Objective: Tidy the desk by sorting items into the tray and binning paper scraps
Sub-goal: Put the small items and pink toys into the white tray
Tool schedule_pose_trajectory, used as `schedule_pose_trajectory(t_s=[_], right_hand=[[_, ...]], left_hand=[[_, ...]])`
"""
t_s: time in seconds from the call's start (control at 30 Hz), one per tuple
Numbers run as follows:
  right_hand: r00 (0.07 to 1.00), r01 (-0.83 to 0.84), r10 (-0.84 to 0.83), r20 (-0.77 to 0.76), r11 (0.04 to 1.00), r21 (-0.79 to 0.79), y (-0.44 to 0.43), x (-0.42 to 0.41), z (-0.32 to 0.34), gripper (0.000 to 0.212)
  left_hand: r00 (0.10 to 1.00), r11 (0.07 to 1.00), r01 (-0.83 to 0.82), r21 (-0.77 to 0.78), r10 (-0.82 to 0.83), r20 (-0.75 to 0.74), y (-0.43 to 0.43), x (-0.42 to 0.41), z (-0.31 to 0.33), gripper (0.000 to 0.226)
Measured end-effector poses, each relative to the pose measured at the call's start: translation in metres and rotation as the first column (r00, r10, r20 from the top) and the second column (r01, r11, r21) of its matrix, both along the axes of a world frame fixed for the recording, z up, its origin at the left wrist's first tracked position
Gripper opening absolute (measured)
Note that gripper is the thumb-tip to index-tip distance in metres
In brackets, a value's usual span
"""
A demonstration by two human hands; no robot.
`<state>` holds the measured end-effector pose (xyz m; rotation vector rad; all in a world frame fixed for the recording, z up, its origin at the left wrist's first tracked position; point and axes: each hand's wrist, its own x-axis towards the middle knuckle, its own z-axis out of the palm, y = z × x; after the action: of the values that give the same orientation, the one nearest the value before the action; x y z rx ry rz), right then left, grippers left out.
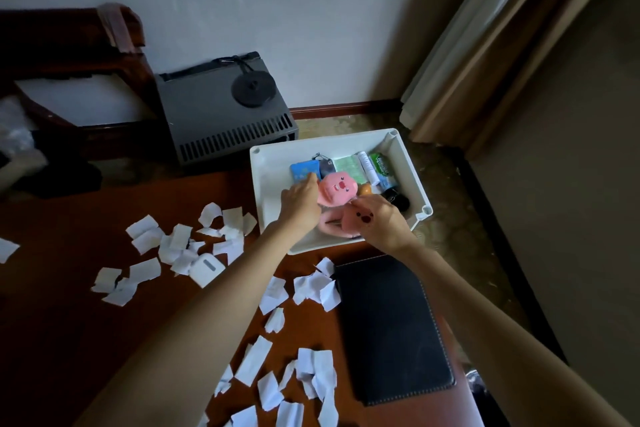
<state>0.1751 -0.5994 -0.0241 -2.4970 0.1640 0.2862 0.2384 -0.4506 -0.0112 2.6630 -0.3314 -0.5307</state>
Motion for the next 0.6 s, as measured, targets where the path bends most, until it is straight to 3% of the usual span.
schedule_pose_trajectory(t_s=[0.3, 0.6], right_hand=[[0.995, -0.022, 0.022, 0.099, 1.000, 0.002, -0.015, 0.000, -0.018, 0.048], [0.999, 0.005, -0.006, 0.036, 0.999, 0.040, -0.017, 0.005, -0.010, 0.052]], left_hand=[[0.999, 0.999, 0.039, 0.016, -0.039, 0.000, -0.017, 0.016, -0.018, 0.035], [0.998, 0.998, 0.058, -0.037, -0.058, -0.015, -0.012, 0.019, -0.028, 0.036]])
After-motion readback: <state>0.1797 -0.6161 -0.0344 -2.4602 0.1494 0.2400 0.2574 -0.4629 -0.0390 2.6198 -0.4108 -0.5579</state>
